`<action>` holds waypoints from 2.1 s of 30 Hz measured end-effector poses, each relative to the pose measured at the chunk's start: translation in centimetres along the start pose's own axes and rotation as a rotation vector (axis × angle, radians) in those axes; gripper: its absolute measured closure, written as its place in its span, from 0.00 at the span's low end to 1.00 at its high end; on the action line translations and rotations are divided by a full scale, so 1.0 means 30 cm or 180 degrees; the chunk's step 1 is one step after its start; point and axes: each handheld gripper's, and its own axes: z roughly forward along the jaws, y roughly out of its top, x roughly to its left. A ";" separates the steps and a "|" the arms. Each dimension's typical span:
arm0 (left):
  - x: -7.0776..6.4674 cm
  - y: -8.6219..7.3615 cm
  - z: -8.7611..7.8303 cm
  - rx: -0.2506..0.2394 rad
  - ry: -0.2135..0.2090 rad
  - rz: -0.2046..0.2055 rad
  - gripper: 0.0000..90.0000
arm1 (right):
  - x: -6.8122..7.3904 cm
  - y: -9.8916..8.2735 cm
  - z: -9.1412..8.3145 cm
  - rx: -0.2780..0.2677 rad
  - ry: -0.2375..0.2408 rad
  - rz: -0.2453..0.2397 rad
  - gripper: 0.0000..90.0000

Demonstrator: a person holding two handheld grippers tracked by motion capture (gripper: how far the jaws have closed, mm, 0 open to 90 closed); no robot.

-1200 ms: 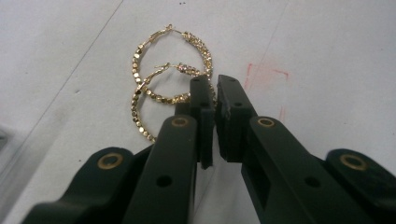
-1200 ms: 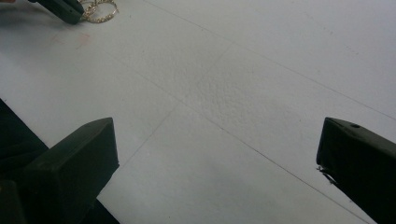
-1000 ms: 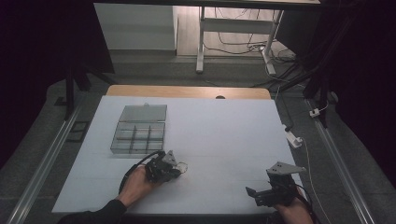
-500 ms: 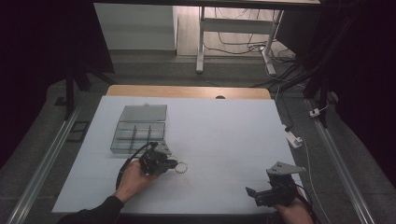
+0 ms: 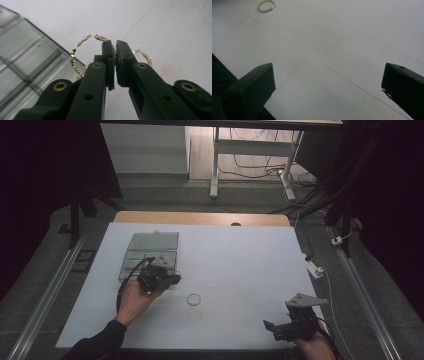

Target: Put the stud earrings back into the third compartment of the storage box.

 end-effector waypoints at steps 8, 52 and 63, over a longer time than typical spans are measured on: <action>0.065 0.009 -0.029 -0.0098 0.0106 -0.0148 0.95 | 0.000 0.000 0.000 0.0005 -0.0001 0.0003 0.00; 0.285 0.030 0.158 0.0239 0.0326 -0.0488 0.95 | 0.005 -0.004 -0.003 0.0032 -0.0008 -0.0048 0.00; 0.294 0.023 0.162 0.0241 0.0318 -0.0593 0.80 | 0.008 -0.006 -0.004 0.0026 -0.0016 -0.0069 0.00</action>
